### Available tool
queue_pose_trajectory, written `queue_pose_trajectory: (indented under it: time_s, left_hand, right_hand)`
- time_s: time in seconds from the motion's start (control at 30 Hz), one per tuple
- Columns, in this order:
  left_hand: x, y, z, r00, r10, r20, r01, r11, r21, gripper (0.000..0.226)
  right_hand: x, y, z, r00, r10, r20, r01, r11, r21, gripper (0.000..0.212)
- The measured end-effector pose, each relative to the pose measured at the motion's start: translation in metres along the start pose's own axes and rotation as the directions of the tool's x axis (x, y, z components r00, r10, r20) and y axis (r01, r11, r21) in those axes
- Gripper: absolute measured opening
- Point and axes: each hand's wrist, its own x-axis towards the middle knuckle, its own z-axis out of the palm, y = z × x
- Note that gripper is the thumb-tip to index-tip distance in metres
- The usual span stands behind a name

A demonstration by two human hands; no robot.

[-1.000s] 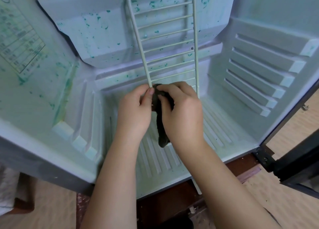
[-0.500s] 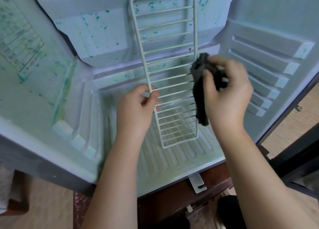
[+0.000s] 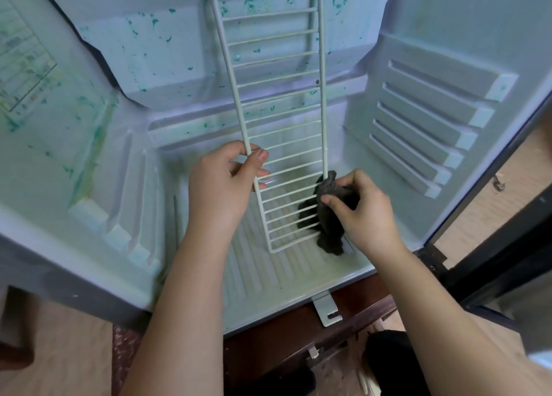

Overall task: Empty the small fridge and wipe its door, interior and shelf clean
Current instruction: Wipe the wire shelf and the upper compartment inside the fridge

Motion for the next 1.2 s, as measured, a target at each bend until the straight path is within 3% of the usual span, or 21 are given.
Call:
queue_pose_trajectory:
  time_s: [0.07,0.2,0.3,0.53,0.7,0.87,1.0,1.1,1.2]
  left_hand:
    - [-0.001,0.001,0.000,1.000,-0.018,0.001,0.018,0.999,-0.029,0.013]
    - [-0.001,0.000,0.001,1.000,-0.023,0.015,0.024,0.999,-0.034,0.011]
    - [-0.001,-0.001,0.002,1.000,-0.013,0.022,0.013,1.000,-0.020,0.012]
    - [-0.001,-0.002,0.000,1.000,-0.012,0.028,0.012,1.000,-0.016,0.011]
    - [-0.002,0.001,0.002,0.999,-0.033,0.011,0.034,0.998,-0.052,0.011]
    - [-0.001,-0.001,0.005,0.999,-0.042,-0.017,0.041,0.998,-0.043,0.014]
    - [0.000,-0.004,0.006,0.999,-0.037,-0.025,0.036,0.999,-0.009,0.011]
    - [0.001,-0.004,0.007,0.998,-0.038,-0.040,0.038,0.999,-0.005,0.013]
    - [0.002,-0.004,0.007,0.997,-0.050,-0.050,0.049,0.998,-0.026,0.019]
  right_hand:
    - [0.001,-0.003,-0.002,1.000,-0.006,-0.015,0.006,1.000,0.009,0.022]
    - [0.019,-0.035,-0.011,0.980,-0.052,-0.193,0.090,0.976,0.197,0.021]
    - [0.026,-0.051,-0.012,0.962,-0.100,-0.254,0.143,0.977,0.157,0.020]
    - [0.005,-0.023,-0.002,0.995,-0.040,-0.090,0.039,0.999,-0.013,0.020]
    - [-0.019,0.012,0.003,0.993,0.080,0.087,-0.068,0.988,-0.135,0.026]
    - [-0.024,0.016,-0.002,0.988,0.107,0.108,-0.086,0.979,-0.185,0.028]
    - [-0.014,-0.008,-0.019,0.991,0.001,-0.134,-0.011,0.997,-0.071,0.018]
    - [-0.004,-0.041,-0.034,0.937,-0.065,-0.342,0.094,0.993,0.067,0.018]
    - [0.001,-0.070,-0.039,0.891,-0.161,-0.425,0.225,0.969,0.105,0.022]
